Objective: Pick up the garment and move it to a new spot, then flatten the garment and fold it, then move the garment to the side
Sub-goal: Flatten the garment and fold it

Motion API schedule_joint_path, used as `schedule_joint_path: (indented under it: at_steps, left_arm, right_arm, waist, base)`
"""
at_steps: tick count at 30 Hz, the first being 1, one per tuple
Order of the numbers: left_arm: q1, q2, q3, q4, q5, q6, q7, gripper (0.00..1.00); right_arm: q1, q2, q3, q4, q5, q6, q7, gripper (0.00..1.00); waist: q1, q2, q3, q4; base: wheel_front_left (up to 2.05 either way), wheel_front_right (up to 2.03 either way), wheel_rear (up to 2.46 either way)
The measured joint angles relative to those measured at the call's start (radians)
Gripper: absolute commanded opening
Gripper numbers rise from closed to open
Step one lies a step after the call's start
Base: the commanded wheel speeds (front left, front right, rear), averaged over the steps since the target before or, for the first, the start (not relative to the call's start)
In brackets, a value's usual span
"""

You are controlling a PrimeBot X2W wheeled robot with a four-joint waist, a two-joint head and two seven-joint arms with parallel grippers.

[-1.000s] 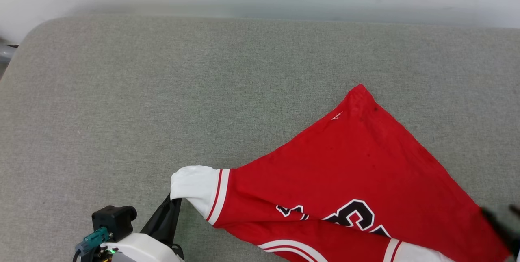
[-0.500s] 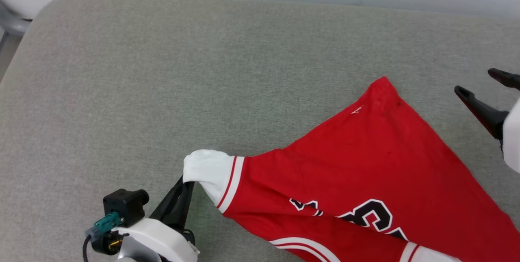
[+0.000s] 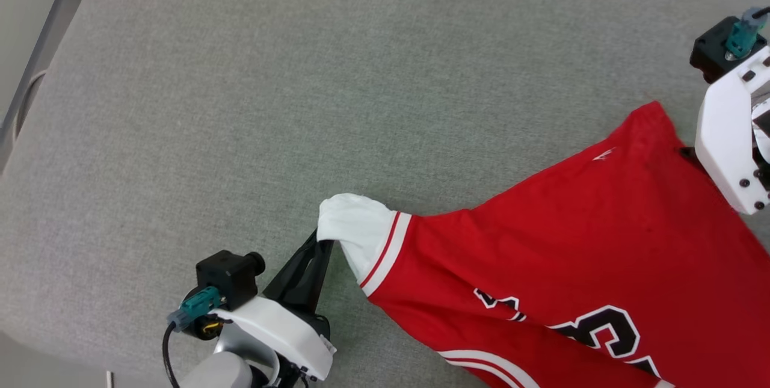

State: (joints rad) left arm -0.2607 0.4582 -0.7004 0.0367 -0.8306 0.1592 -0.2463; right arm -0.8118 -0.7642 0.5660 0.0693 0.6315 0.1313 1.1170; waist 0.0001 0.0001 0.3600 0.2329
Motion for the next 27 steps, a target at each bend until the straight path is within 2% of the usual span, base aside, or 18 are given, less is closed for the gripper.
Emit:
schedule_joint_path:
  at_steps: [10,17,18,19,27]
  left_arm:
    - [-0.045,-0.046,-0.008,0.026,0.022,-0.027,-0.005,0.00]
    - [-0.057,-0.064,-0.003,0.049,0.032,-0.042,-0.011,0.00]
    - [-0.059,-0.064,-0.002,0.051,0.034,-0.043,-0.011,0.00]
    - [-0.061,-0.064,0.000,0.054,0.034,-0.045,-0.011,0.00]
    - [-0.052,-0.049,0.022,0.065,0.034,-0.044,-0.012,0.00]
  right_arm:
    - [-0.104,0.024,0.146,0.208,-0.018,0.000,-0.063,1.00]
    - [-0.134,-0.003,0.240,0.252,0.027,-0.002,-0.098,1.00]
    - [-0.140,-0.004,0.252,0.253,0.031,-0.002,-0.108,0.25]
    - [-0.145,-0.006,0.263,0.256,0.037,-0.002,-0.120,0.00]
    - [-0.174,0.041,0.319,0.303,0.071,0.000,-0.276,0.00]
  waist:
    - [0.0000,0.0000,0.088,0.058]
    - [-0.0004,0.0000,0.117,0.064]
    - [-0.0004,0.0000,0.118,0.062]
    - [-0.0004,0.0000,0.118,0.058]
    - [-0.0001,0.0000,0.086,0.020]
  base:
    - [0.00,0.00,0.00]
    - [0.00,0.00,0.00]
    - [0.00,0.00,0.00]
    - [0.00,0.00,0.00]
    - [0.00,0.00,0.00]
